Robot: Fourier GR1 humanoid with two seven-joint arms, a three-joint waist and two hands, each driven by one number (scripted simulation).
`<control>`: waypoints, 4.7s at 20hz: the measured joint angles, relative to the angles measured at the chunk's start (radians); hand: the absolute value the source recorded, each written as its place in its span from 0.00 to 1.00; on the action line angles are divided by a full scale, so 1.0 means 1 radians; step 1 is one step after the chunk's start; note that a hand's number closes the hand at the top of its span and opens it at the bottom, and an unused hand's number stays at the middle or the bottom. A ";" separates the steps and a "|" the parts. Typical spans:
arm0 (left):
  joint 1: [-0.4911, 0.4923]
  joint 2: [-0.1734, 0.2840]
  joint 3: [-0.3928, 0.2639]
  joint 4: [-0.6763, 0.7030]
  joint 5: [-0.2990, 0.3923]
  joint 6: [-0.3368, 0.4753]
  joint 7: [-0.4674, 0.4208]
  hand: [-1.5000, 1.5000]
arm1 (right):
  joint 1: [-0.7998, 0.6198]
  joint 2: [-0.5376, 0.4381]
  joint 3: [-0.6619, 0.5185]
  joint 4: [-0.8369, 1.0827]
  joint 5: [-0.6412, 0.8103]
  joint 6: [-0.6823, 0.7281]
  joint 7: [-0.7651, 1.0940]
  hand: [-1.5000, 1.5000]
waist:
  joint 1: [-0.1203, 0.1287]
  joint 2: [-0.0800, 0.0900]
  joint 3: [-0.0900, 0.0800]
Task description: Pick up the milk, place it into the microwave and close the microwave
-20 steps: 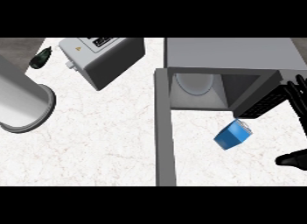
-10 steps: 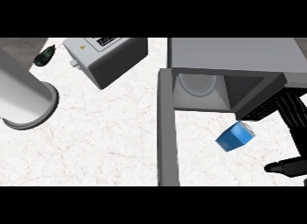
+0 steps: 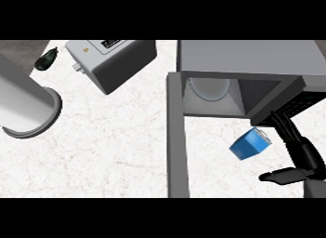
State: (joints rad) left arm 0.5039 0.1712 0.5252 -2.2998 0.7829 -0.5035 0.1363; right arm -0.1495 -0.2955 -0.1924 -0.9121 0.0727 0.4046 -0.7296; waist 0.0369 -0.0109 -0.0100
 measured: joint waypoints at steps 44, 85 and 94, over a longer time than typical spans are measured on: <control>0.120 -0.015 0.147 -0.011 0.234 -0.126 0.062 0.00 | -0.408 0.203 -0.018 0.588 0.034 -0.426 -0.273 1.00 | -0.013 0.014 0.011; -0.145 0.077 0.120 0.075 0.209 -0.095 0.151 0.00 | -0.855 -0.022 -0.081 0.820 0.070 -0.799 0.027 1.00 | 0.103 0.063 0.007; -0.176 0.091 0.109 0.104 0.198 -0.101 0.153 0.00 | -0.863 -0.036 -0.098 0.844 0.044 -0.828 0.016 1.00 | 0.119 0.070 0.004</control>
State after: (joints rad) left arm 0.3275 0.2625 0.6347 -2.1956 0.9805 -0.6049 0.2896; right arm -1.0129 -0.3318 -0.2908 -0.0676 0.1168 -0.4234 -0.7139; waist 0.1560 0.0596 -0.0061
